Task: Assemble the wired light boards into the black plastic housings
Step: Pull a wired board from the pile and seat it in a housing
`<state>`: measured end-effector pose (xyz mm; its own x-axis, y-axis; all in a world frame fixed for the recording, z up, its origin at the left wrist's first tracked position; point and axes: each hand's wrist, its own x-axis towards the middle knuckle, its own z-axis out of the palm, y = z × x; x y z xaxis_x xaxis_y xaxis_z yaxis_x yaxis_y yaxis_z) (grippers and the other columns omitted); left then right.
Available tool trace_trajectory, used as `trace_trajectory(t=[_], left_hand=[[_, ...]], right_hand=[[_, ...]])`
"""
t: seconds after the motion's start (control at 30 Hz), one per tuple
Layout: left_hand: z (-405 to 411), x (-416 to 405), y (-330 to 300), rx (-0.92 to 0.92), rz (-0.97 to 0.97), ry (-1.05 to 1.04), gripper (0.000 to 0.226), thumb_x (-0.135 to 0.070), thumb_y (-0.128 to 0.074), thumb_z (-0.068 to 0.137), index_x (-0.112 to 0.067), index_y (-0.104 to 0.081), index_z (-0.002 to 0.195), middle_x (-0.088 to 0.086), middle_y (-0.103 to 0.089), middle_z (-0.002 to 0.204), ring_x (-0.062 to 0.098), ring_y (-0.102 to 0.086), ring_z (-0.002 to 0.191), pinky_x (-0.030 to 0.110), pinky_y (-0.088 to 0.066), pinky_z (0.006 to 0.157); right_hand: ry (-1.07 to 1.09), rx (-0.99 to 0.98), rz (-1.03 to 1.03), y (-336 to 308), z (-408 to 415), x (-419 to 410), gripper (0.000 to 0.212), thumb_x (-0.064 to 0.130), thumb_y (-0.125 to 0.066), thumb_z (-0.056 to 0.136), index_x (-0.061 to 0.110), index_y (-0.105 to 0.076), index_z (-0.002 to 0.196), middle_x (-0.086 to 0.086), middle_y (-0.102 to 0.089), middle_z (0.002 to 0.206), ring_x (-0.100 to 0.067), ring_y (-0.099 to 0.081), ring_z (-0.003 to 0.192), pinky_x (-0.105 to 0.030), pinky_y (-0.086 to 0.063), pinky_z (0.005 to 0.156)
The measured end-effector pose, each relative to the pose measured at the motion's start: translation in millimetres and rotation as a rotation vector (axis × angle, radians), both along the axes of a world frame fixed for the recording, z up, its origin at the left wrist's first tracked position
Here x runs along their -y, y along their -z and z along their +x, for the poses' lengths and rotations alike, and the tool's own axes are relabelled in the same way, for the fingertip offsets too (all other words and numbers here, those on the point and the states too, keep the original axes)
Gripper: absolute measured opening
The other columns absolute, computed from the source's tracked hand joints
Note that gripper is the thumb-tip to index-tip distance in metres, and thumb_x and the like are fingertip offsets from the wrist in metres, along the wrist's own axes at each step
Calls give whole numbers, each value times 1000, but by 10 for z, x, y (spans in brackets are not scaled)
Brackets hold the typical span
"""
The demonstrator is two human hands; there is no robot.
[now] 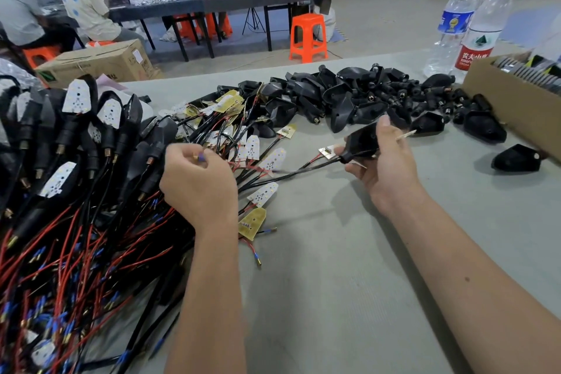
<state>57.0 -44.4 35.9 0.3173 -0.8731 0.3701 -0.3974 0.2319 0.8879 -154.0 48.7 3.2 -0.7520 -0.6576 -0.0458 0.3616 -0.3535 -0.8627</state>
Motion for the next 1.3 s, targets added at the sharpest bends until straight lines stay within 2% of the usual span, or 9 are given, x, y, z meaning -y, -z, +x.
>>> trace_trajectory(t=[0.07,0.17,0.27,0.4,0.53,0.7,0.8,1.07,1.3], left_hand=[[-36,-69,1,282,-164,-136,35,-1,-61,73,-11,-62,106,9,-65,107,36,-55,109,31,-31,89],[-216,-118,-52,243,-309,124,27,-8,-64,77,-10,-65,103,7,-67,101,31,-59,99,32,-41,95],[-466,-207,-3,250,-67,640,13,-19,-71,89,-13,-67,100,-5,-68,80,16,-66,74,38,-57,76],[-657,-318,220,309,117,924,20,-26,-84,81,-16,-71,93,-11,-67,75,-6,-55,55,13,-43,59],[-615,-299,251,277,189,945,25,-25,-91,74,-19,-72,90,-10,-72,86,-6,-58,61,12,-43,61],[-595,-344,227,306,223,969,40,-27,-94,72,-16,-70,102,-2,-71,102,18,-68,72,23,-54,71],[-596,-298,245,264,232,909,34,-27,-92,74,-13,-71,96,-2,-72,88,6,-60,65,19,-50,65],[-420,-107,304,288,135,733,19,-13,-84,82,-16,-73,97,-9,-66,78,4,-61,64,15,-51,69],[-425,-121,296,243,65,716,16,-13,-84,82,-21,-72,88,-11,-69,77,10,-69,72,33,-59,79]], right_hand=[[-20,-42,25,-1,56,-1,29,50,-59,101,22,-52,106,-12,-73,90,-34,-77,77,-27,-52,43],[-45,-143,79,-11,89,6,38,52,-61,99,17,-56,110,-13,-77,87,-37,-77,77,-25,-46,38],[-37,-217,136,-29,134,10,45,56,-62,97,11,-62,103,-15,-78,85,-36,-77,70,-24,-45,37],[38,-277,211,-5,181,28,50,61,-65,93,13,-67,81,-12,-75,74,-24,-66,49,-25,-43,36],[40,-303,195,-15,222,20,54,61,-59,97,11,-68,78,-11,-76,72,-25,-70,53,-29,-47,36],[39,-335,184,18,202,29,65,63,-44,103,8,-72,83,-11,-77,74,-25,-75,62,-27,-53,45],[-24,-316,208,41,168,55,73,65,-32,105,10,-76,86,-16,-78,80,-32,-76,67,-31,-55,48],[137,-468,263,116,-14,-6,4,24,-74,95,26,-76,92,9,-61,66,-7,-49,53,-21,-40,49],[-33,-463,115,72,11,-36,7,4,-76,91,11,-76,93,-5,-73,69,-16,-68,60,-22,-54,55]])
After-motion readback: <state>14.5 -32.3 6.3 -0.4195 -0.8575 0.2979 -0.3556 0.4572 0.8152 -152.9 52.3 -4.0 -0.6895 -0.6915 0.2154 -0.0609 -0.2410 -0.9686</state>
